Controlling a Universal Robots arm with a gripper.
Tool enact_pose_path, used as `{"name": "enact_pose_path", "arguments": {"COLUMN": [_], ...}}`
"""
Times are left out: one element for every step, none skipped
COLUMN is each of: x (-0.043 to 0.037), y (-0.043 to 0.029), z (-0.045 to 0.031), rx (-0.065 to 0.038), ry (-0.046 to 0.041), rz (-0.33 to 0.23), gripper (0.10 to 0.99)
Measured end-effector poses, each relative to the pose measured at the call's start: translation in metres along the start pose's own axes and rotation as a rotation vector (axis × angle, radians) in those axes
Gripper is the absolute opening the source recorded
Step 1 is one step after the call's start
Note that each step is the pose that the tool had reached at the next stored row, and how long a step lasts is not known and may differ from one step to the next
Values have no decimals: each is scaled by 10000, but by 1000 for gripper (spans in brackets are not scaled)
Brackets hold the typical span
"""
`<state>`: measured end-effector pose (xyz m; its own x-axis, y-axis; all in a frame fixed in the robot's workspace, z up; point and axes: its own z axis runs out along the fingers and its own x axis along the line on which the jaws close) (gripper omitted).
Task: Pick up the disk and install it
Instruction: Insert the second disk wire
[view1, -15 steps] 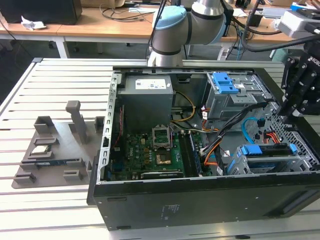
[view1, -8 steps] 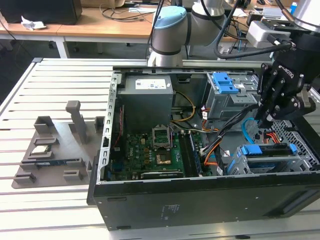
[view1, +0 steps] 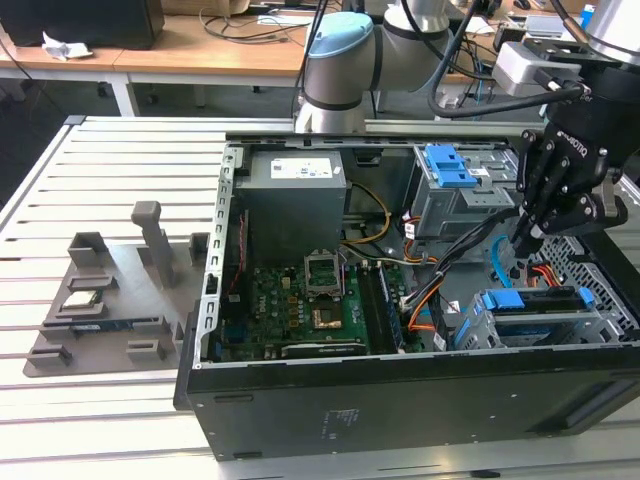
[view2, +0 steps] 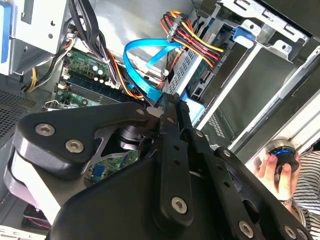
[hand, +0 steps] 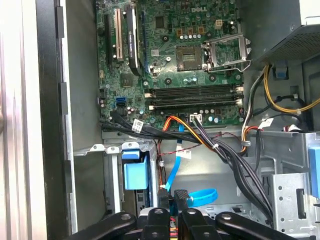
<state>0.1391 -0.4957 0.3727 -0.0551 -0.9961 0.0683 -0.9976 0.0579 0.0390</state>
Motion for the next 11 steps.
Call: {"name": "enact_pose_path", "arguments": {"x": [0,0,1,7,34,64,115,167,189,202,203], "y": [0,0,0,-1,-2,-4,-8,-15,-25,-48,-77], "z": [0,0,1,2,4,8,18,38,54,76,93], "rx": [0,0,0,-1,1,2,2,2,2,1,-1], "ry": [0,0,-1,-2,17,31,36,35,35,34,36], "rz": [0,-1,-1,-1,0,0,0,0,1,1,-3], "gripper": [161,161,161,161,161,161,161,161,161,161,161]}}
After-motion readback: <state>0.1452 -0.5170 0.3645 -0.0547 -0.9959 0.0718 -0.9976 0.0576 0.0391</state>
